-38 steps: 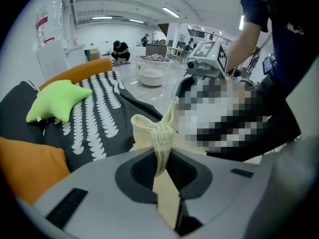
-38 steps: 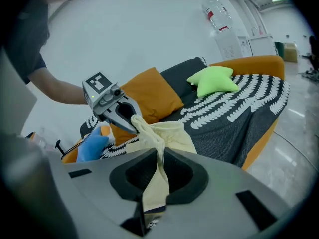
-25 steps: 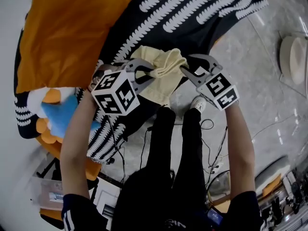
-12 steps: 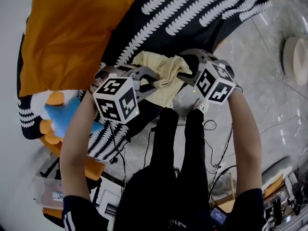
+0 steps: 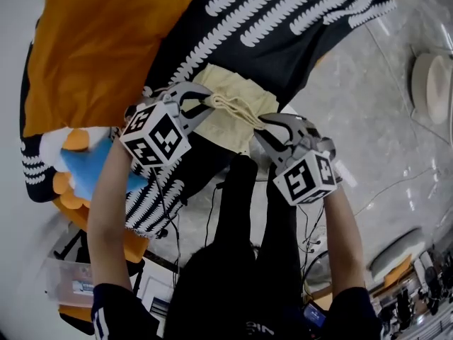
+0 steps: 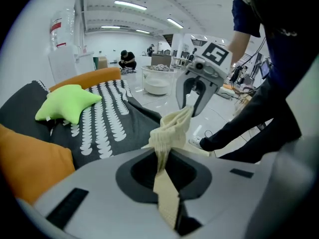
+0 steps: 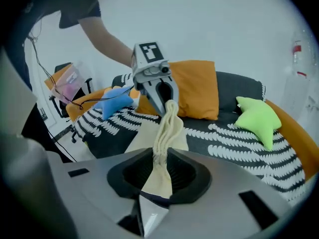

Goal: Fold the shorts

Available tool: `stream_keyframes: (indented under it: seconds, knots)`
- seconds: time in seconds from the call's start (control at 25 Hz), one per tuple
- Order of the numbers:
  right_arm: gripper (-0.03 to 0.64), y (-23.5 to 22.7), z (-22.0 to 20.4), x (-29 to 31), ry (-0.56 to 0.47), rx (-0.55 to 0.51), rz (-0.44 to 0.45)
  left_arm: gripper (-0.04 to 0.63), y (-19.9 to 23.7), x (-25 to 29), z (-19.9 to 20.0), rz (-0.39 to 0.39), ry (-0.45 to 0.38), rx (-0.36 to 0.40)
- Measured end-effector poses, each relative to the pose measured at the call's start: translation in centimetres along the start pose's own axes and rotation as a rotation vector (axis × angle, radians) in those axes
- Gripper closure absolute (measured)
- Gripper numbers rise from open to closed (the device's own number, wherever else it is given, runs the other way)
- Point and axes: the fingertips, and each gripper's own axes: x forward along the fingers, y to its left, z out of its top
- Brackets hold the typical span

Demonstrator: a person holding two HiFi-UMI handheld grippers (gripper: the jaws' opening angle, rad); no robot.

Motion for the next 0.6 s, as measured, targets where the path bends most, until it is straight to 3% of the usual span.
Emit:
stream_keyframes:
  seconds: [0.16, 0.28, 0.44, 0.52, 0.6]
  knots:
    - [0.522, 5.0, -0.6, 2.5, 0.030, 0.051, -0.063, 0.560, -2.7, 0.5, -3.4, -0.019, 0.093, 0.035]
    - [0.522, 8.2, -1.8, 5.7, 0.057, 0.116, -0.105, 0.554, -4.4, 1.2, -6.9, -0.022, 0.168, 0.102]
    - [0.523, 11.0, -4.9, 9.5, 0.148, 0.059, -0.197, 0.517, -6.6, 2.7, -11.4, -0.031, 0.228, 0.141]
    - [0.521, 12.1, -6.5, 11.3, 0.207, 0.013, -0.184, 0.468, -7.4, 3.6, -13.6, -0.042, 0.266, 0.115]
    - [0.506, 14.1, -7.7, 12.8, 0.266, -0.024, -0.108, 0.414, -7.7, 4.1, -15.2, -0.024, 0.277, 0.022]
